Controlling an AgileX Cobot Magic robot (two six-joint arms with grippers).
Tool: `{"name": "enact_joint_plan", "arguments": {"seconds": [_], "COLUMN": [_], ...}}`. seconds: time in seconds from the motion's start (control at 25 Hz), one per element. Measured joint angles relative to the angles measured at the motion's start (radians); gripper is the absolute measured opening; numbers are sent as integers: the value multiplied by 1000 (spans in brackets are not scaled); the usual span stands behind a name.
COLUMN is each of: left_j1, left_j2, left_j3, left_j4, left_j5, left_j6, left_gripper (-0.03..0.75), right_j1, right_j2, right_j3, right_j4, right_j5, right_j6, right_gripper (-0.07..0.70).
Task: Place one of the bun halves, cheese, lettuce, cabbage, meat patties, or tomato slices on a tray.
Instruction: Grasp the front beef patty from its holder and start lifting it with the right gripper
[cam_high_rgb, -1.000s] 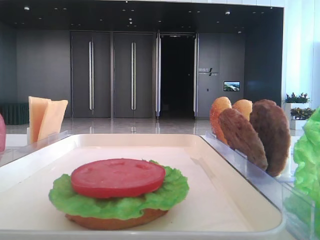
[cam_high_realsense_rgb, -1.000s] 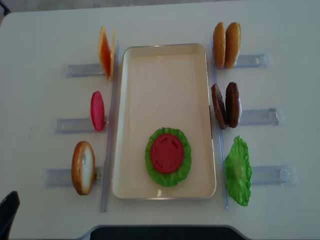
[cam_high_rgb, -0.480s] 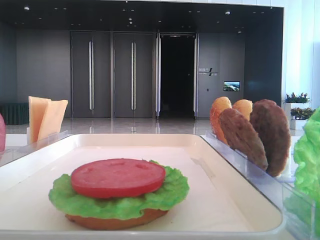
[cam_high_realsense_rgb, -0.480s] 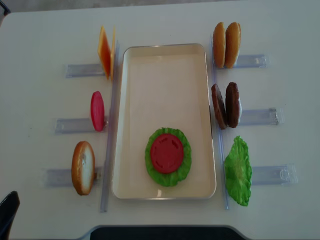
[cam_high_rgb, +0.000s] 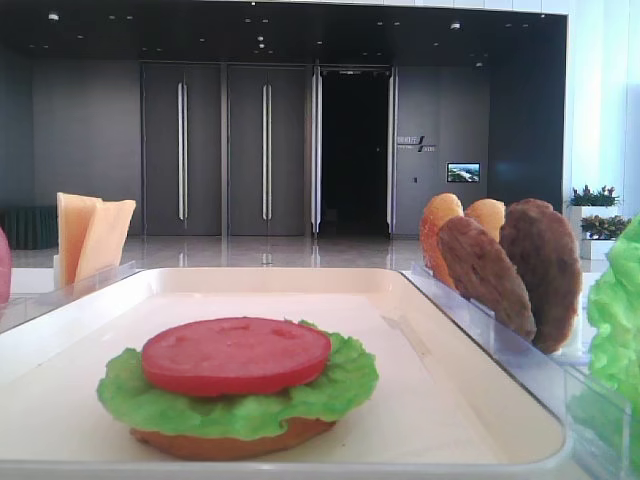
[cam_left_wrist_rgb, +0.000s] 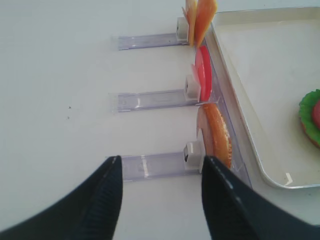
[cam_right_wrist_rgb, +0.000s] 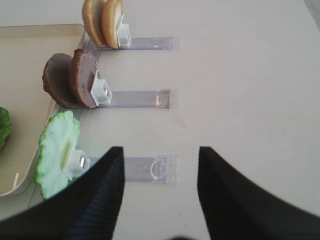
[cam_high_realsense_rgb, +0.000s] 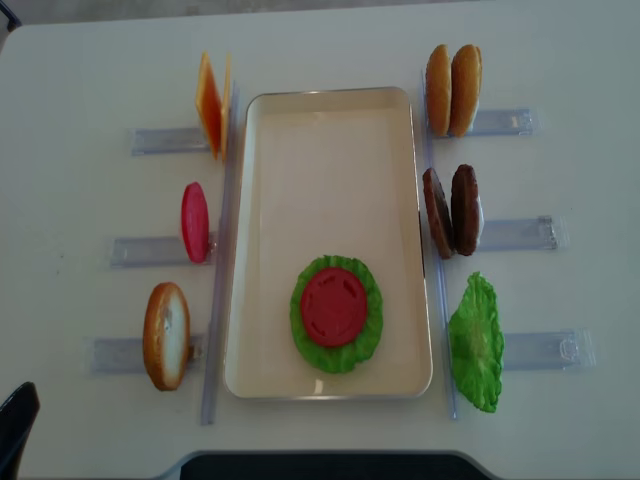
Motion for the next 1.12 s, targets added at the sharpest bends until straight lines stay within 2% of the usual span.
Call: {"name": "enact_joint_plan", "arguments": {"seconds": [0.44, 0.8, 1.12], "left_j1": [0, 0, 0], "left_j2": [0, 0, 0], "left_j3": [0, 0, 0], "left_j4": [0, 0, 1], "left_j5": [0, 0, 0], "left_j6": [-1, -1, -1], "left_gripper": [391, 391, 391], "right_j1": [0, 0, 0], "right_j2": [432, 893, 1138], "right_j3": [-210, -387, -530], "right_j4": [0, -5, -5], "right_j5": [-5, 60, 84], "right_j6": [0, -2, -17], "right_gripper": [356, 357, 357]}}
